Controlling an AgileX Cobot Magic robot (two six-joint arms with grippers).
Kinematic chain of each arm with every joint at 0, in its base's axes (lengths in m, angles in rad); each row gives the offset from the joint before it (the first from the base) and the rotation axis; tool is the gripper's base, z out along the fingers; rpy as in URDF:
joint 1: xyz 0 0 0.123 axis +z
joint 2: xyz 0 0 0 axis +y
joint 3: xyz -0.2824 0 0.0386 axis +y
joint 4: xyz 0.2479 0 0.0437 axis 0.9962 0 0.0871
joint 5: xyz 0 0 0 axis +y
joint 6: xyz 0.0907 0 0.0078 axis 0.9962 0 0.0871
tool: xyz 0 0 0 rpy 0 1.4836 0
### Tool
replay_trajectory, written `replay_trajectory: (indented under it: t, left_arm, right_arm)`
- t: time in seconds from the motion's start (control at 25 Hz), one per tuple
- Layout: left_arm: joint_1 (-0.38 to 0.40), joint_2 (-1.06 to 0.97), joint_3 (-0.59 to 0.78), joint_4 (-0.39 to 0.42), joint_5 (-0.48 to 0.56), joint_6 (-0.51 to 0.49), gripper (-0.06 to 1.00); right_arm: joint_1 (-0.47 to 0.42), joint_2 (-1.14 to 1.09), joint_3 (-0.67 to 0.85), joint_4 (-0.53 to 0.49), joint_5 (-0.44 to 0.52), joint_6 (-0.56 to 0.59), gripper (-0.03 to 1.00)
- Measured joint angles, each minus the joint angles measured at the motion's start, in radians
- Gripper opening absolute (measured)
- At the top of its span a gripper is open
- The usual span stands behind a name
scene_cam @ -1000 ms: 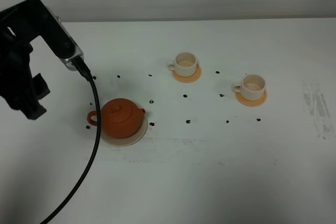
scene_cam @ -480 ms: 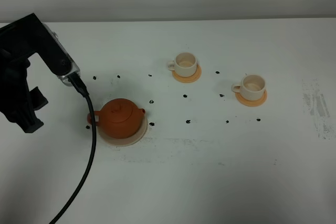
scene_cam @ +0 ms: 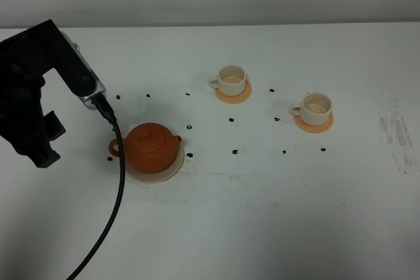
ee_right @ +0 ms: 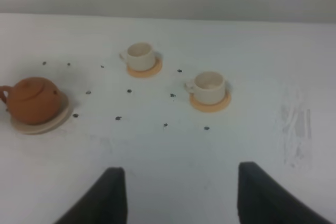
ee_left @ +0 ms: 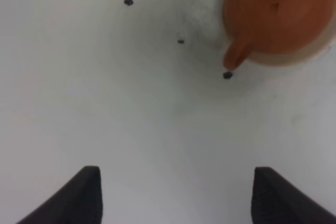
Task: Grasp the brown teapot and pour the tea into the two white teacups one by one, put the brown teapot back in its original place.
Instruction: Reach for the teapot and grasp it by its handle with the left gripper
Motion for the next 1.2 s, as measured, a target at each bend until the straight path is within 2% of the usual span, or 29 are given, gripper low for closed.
replay_trajectory:
  t: [0.12,0.36,0.68,0.96,1.2]
  left_arm:
    - [0.0,-0.024,0.001,-0.05,0.091,0.005,0.62]
    - [0.0,-0.145,0.01,-0.118,0.15,0.035,0.61]
    - [0.0,-0.355,0.119,-0.119,0.187,-0.025,0.58]
    - [0.0,-0.454,0.353,-0.105,0.182,-0.043,0.56]
    - [0.0,-0.456,0.373,-0.064,0.151,-0.083,0.53]
  right_arm:
    - [0.0,0.0,0.0,0.005,-0.003,-0.011,0.49]
    - [0.02,0.0,0.0,0.01,-0.005,-0.02,0.49]
    - [0.03,0.0,0.0,0.014,0.007,-0.02,0.49]
    - [0.03,0.0,0.022,0.014,0.006,-0.02,0.49]
    - [0.03,0.0,0.081,0.011,-0.005,-0.02,0.49]
